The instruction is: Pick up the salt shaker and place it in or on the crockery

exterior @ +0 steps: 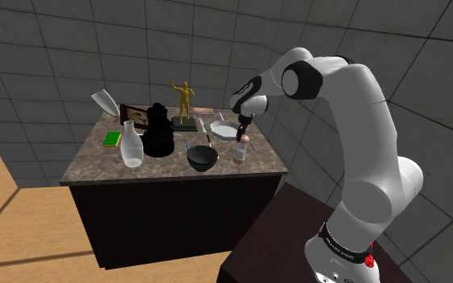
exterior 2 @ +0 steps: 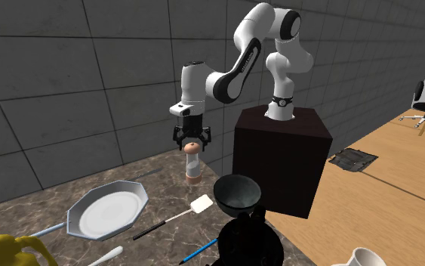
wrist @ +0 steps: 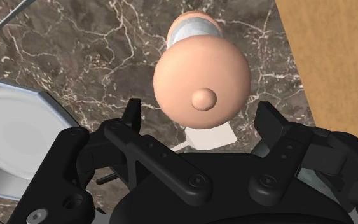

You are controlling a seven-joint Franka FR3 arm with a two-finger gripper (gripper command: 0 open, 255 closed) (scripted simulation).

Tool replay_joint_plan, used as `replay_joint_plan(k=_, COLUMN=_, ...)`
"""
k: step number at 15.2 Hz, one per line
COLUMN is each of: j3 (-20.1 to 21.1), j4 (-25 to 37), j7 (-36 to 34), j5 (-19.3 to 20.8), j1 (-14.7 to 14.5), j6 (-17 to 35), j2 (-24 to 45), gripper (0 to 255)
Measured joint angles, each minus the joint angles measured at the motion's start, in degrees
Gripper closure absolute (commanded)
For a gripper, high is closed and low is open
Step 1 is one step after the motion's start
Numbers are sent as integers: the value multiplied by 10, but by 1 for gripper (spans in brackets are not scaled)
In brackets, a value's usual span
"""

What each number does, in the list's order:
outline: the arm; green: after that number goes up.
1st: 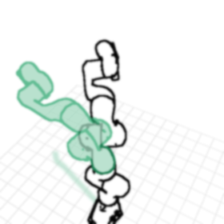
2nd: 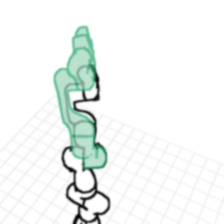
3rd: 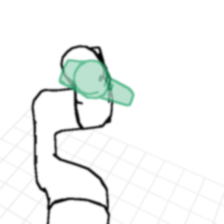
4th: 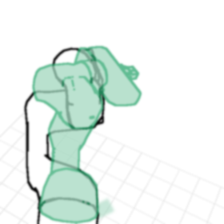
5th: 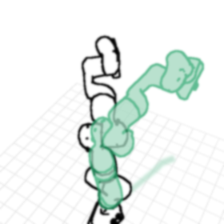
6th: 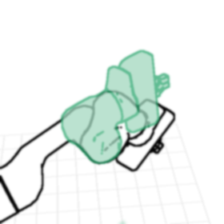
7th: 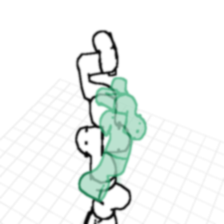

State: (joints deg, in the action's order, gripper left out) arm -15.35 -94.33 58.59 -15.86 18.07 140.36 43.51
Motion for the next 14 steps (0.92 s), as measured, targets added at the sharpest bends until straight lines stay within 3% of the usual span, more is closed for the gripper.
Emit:
replay_joint_plan(k=7, j3=2, j4=2, j7=1, j5=-2, j1=1, j6=5, j2=6, gripper=0)
replay_joint_plan(k=8, j3=2, j4=2, j7=1, j5=-2, j1=1, j6=5, j2=6, gripper=255)
replay_joint_plan(k=14, j3=2, j4=2, j7=1, j5=-2, j1=1, j6=5, j2=6, gripper=255)
